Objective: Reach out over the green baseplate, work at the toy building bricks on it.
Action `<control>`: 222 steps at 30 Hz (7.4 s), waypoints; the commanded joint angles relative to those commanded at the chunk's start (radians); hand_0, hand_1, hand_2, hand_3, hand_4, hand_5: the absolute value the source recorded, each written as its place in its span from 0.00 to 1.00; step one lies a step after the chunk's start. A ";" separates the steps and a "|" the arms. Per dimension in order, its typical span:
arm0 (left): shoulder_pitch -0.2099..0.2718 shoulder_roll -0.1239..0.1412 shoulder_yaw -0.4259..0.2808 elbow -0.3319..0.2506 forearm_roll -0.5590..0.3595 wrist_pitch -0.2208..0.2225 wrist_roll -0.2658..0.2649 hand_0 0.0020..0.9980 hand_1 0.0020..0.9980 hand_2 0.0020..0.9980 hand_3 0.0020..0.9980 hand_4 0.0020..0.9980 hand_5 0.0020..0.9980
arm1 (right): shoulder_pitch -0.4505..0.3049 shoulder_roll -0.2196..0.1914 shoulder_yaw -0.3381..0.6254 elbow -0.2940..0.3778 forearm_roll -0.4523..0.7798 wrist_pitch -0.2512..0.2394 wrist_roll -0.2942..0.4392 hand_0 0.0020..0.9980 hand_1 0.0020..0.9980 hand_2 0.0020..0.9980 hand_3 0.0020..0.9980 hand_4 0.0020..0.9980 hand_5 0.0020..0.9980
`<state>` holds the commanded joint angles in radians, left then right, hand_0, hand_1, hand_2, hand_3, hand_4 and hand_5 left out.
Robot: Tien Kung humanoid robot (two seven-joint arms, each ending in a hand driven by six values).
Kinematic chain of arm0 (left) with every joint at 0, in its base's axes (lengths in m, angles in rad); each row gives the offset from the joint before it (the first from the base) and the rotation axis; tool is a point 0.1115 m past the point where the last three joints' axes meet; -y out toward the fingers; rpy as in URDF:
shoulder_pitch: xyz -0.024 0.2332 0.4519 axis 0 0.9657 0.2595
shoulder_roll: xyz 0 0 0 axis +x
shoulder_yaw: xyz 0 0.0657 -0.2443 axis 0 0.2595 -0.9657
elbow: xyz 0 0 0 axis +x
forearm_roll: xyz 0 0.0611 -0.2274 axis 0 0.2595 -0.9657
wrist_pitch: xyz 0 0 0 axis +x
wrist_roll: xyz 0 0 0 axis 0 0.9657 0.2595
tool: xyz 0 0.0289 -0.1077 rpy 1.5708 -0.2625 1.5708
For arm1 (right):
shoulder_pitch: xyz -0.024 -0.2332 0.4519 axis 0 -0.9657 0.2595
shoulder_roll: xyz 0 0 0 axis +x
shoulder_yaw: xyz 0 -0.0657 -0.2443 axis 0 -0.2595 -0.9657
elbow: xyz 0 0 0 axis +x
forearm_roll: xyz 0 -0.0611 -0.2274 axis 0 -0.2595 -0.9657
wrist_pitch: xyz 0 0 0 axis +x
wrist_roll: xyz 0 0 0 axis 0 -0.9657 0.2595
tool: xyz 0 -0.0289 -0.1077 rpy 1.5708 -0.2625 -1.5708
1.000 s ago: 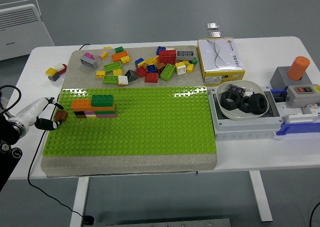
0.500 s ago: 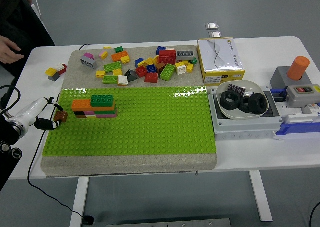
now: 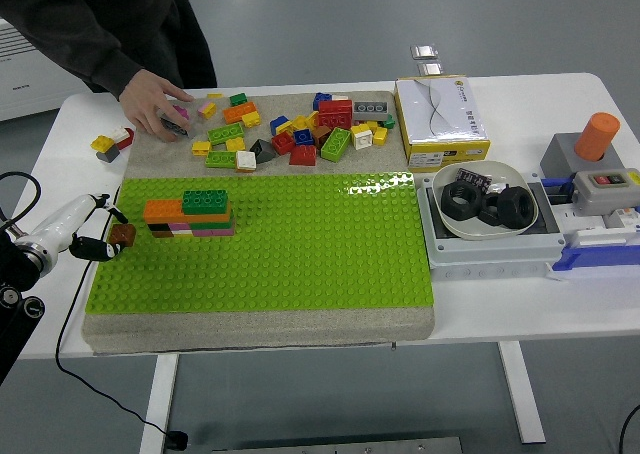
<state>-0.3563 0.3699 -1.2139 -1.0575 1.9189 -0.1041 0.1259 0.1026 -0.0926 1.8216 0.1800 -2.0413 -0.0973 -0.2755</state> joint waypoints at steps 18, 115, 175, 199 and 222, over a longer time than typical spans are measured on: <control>0.011 0.003 -0.021 -0.018 0.006 -0.002 -0.010 0.95 0.96 0.96 0.52 0.58 0.00 | -0.002 0.000 -0.002 0.000 0.001 0.000 -0.001 0.67 0.65 0.65 0.74 0.89 1.00; 0.064 0.041 -0.043 -0.178 0.084 -0.095 0.067 0.97 0.98 0.99 0.72 0.72 0.00 | -0.002 -0.007 0.000 0.000 -0.011 -0.002 -0.003 0.68 0.65 0.64 0.74 0.89 1.00; 0.029 0.002 -0.033 -0.075 0.051 -0.058 0.047 0.97 0.98 0.97 0.49 0.65 0.00 | 0.005 -0.008 0.018 0.000 -0.023 0.000 -0.002 0.68 0.65 0.64 0.74 0.90 1.00; 0.027 0.039 -0.072 -0.122 0.012 -0.076 0.054 0.96 0.97 0.95 0.45 0.82 0.00 | 0.001 -0.009 0.019 0.000 -0.023 0.000 -0.004 0.68 0.65 0.64 0.74 0.90 1.00; -0.210 0.180 0.238 -0.167 -0.357 -0.171 0.087 0.95 0.96 0.94 0.45 0.80 0.00 | 0.014 -0.025 0.054 0.000 -0.052 0.001 -0.005 0.68 0.65 0.63 0.74 0.90 1.00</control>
<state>-0.5664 0.5502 -0.9756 -1.2245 1.5620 -0.2751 0.2129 0.1169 -0.1177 1.8760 0.1800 -2.0933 -0.0960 -0.2807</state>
